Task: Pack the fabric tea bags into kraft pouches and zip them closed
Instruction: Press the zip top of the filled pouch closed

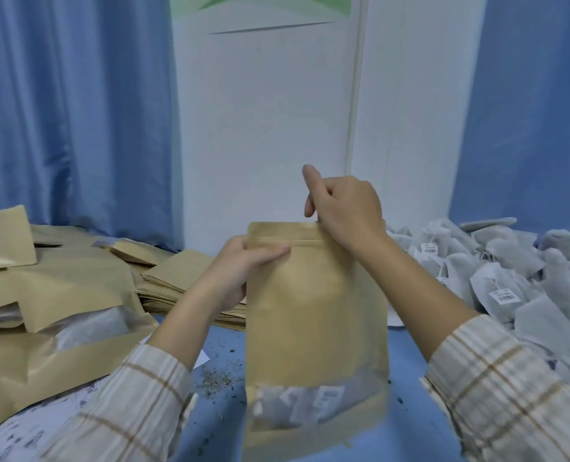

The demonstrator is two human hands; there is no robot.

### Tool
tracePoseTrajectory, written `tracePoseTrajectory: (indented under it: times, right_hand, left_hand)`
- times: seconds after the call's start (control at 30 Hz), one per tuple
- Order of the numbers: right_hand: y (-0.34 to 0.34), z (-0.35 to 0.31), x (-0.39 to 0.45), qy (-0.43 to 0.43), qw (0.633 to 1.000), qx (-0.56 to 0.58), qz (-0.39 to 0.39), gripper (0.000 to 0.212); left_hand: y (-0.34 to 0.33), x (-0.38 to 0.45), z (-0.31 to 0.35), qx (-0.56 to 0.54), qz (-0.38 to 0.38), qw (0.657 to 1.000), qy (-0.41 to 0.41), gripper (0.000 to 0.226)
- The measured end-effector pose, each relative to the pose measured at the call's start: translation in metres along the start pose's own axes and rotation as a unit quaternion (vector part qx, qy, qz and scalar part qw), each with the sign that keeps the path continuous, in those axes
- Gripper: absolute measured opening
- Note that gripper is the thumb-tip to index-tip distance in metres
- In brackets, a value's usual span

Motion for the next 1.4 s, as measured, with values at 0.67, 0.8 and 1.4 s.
tracePoseTrajectory:
  times: [0.67, 0.8, 1.4]
  right_hand:
    - [0.045, 0.095, -0.05, -0.158, 0.937, 0.309, -0.044, 0.035]
    - [0.053, 0.103, -0.051, -0.158, 0.947, 0.279, 0.019, 0.052]
    - [0.05, -0.026, -0.026, 0.193, 0.896, -0.299, 0.265, 0.052]
  left_hand:
    - [0.03, 0.008, 0.007, -0.06, 0.131, 0.986, -0.079, 0.003]
    - [0.033, 0.008, 0.005, -0.075, 0.191, 0.976, -0.077, 0.016]
    - [-0.041, -0.01, 0.023, 0.04, 0.222, 0.959, -0.174, 0.042]
Point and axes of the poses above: each hand's wrist, its own x-axis towards the middle knuckle, its own y-axis out of the back of the hand, z = x × y, the point moved 7 cm from there along x, towards the middle knuckle, and after that the axes turned 7 degrees about z, right-handed, at the moved point
